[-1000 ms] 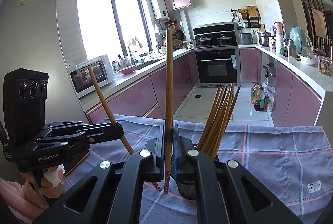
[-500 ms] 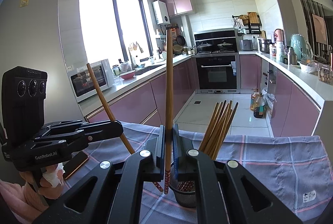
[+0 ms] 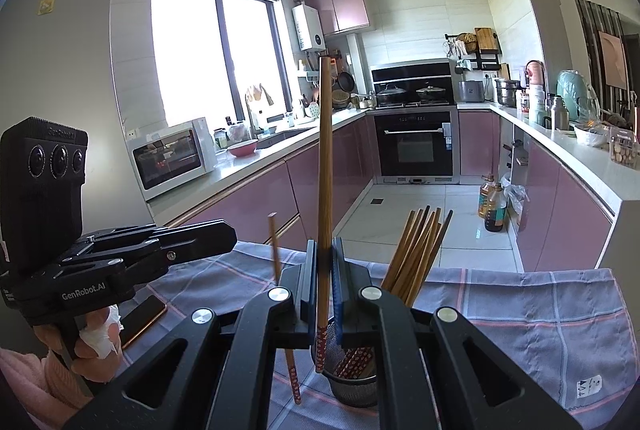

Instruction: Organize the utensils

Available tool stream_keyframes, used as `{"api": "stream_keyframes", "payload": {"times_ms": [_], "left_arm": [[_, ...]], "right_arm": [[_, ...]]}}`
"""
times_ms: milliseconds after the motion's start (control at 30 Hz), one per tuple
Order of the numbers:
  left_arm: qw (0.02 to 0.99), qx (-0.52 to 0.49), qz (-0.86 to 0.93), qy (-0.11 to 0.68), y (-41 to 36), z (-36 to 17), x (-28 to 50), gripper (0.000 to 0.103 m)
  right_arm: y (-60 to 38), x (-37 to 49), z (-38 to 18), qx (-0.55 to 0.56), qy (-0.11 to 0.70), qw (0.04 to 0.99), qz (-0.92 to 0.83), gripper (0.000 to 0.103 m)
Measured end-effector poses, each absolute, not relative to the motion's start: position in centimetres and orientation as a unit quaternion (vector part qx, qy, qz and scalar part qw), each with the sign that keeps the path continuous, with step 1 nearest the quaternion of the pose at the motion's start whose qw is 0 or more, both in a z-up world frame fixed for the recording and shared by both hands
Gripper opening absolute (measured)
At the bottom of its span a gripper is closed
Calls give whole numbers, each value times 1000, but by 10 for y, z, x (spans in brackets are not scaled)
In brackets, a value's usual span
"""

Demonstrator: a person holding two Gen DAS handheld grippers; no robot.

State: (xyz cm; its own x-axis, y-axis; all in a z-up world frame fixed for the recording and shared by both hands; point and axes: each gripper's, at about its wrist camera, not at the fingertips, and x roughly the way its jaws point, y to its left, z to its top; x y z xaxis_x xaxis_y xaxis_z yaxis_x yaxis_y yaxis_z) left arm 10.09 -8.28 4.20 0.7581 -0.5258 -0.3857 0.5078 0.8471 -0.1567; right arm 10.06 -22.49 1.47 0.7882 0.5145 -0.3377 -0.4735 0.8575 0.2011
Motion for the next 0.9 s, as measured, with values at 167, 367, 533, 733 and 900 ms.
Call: {"api": "stream_keyframes", "payload": {"times_ms": [167, 367, 533, 733, 900], "left_arm": [[935, -16, -278, 220, -83, 35, 99, 5], [930, -7, -263, 256, -69, 15, 112, 5], [920, -8, -233, 314, -58, -24, 135, 16], [899, 4, -195, 393, -64, -83, 173, 18], [888, 17, -169, 428, -75, -115, 204, 21]], "right_arm": [[-225, 99, 12, 54, 198, 943, 262, 6], [-229, 99, 7, 60, 207, 942, 258, 6], [-232, 98, 8, 64, 203, 943, 257, 6], [-233, 96, 9, 66, 202, 943, 256, 6], [-236, 95, 8, 67, 204, 942, 257, 6]]}}
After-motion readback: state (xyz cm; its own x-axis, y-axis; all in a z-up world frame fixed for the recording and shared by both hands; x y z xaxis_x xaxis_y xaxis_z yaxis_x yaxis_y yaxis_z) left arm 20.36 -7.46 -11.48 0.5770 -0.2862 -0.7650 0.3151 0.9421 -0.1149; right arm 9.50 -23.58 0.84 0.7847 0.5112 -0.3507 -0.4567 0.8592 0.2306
